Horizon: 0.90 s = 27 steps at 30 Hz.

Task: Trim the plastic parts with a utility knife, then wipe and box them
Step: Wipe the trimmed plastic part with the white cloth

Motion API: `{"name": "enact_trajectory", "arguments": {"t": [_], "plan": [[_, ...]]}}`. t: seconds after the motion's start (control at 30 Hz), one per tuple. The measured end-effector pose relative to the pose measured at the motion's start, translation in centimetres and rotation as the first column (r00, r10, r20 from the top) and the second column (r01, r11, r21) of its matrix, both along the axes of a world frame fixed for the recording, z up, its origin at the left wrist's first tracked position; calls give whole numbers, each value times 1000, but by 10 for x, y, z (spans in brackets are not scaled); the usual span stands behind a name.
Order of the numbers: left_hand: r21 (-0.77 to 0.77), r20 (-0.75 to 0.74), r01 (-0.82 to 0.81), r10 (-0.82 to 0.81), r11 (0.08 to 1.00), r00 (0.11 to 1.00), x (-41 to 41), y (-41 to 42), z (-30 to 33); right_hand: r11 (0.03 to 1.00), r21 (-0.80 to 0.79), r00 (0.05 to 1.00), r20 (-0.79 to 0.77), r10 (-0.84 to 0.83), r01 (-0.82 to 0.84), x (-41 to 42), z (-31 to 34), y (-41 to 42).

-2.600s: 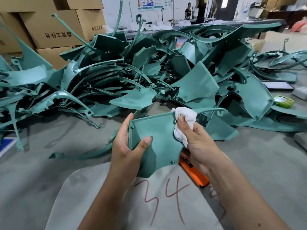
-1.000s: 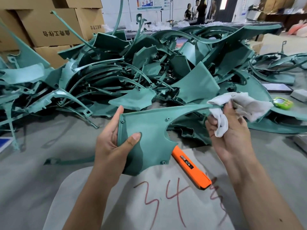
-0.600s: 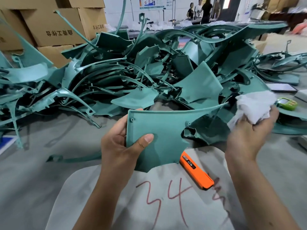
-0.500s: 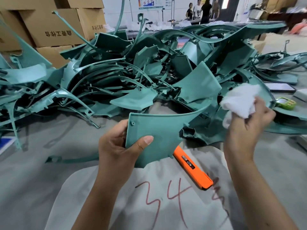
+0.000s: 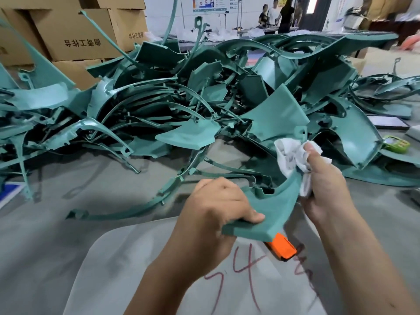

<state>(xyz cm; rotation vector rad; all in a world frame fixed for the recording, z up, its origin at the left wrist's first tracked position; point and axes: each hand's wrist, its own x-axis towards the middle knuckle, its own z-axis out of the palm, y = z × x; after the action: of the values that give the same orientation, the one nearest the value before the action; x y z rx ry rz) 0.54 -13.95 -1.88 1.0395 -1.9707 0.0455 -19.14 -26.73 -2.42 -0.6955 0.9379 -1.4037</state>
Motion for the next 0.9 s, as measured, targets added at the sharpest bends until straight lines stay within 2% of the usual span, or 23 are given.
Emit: {"name": "enact_trajectory", "arguments": {"t": [0.1,0.17,0.23,0.3,0.33,0.37,0.4,0.43,0.47,0.5,0.53,0.6,0.7,0.8,0.9], "plan": [[-164,161,-75,101,984,982,0,1,2,999,13,998,54,-30,30,-2,2,-4],[-263,151,-215,261,940,953,7,0,2,996,-2,993,76,-90,91,-1,3,-3],[-241,-11,-399,409,885,913,12,0,2,987,-18,969,195,-151,157,1,6,-1],[-62,-343,-449,403,892,849,18,0,2,983,-17,919,358,-166,184,0,10,2],[63,-550,-366,338,929,764,22,-1,2,983,-24,899,410,-156,182,0,10,3],[161,-727,-224,269,961,631,24,-1,3,984,-35,888,437,-143,176,0,11,4],[241,-831,-73,245,968,500,27,-1,3,985,-51,885,447,-127,167,2,11,5],[306,-876,77,250,949,412,30,-1,3,986,-68,889,444,-108,154,5,11,6],[355,-888,196,265,914,375,31,-2,1,986,-89,900,425,-90,141,9,10,8],[399,-879,259,287,880,381,31,-2,-1,984,-112,913,400,-80,135,13,11,10],[429,-862,255,310,866,400,31,-3,-2,982,-137,925,373,-74,133,17,11,12],[440,-831,146,341,886,439,31,-4,-4,974,-185,940,336,-64,133,24,11,15],[343,-848,33,295,939,440,29,-7,-9,964,-234,963,262,-66,130,32,9,17],[275,-872,4,248,961,421,17,-8,-13,975,-222,986,169,14,24,50,0,26],[256,-874,-67,261,964,409,14,-8,-14,966,-252,985,145,91,-52,63,-4,35]]}}
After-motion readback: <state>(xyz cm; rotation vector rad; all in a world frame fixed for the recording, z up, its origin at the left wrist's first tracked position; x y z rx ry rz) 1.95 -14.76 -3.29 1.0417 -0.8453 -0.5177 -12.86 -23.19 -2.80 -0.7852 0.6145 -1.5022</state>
